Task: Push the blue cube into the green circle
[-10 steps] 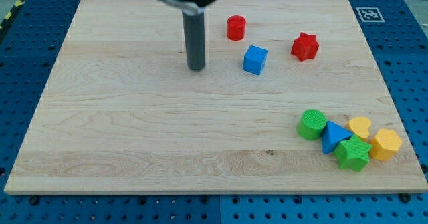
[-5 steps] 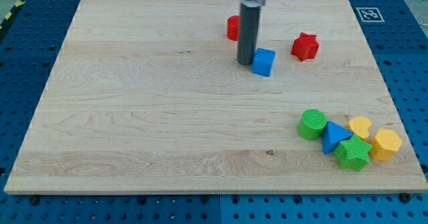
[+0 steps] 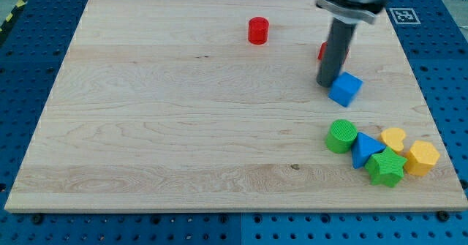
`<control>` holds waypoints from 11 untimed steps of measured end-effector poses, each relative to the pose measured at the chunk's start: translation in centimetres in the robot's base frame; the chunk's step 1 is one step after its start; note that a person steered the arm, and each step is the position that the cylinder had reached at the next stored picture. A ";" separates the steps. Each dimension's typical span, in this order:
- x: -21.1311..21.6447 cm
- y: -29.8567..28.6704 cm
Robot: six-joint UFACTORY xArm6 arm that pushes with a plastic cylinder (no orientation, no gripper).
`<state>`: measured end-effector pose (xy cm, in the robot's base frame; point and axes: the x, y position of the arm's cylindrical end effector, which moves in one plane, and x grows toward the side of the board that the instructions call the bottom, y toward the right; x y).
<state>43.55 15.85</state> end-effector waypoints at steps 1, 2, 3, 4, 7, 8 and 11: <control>3.0 3.3; 1.8 4.0; -0.1 5.7; 2.1 10.9; 3.9 9.1; 3.9 8.2; 3.9 3.3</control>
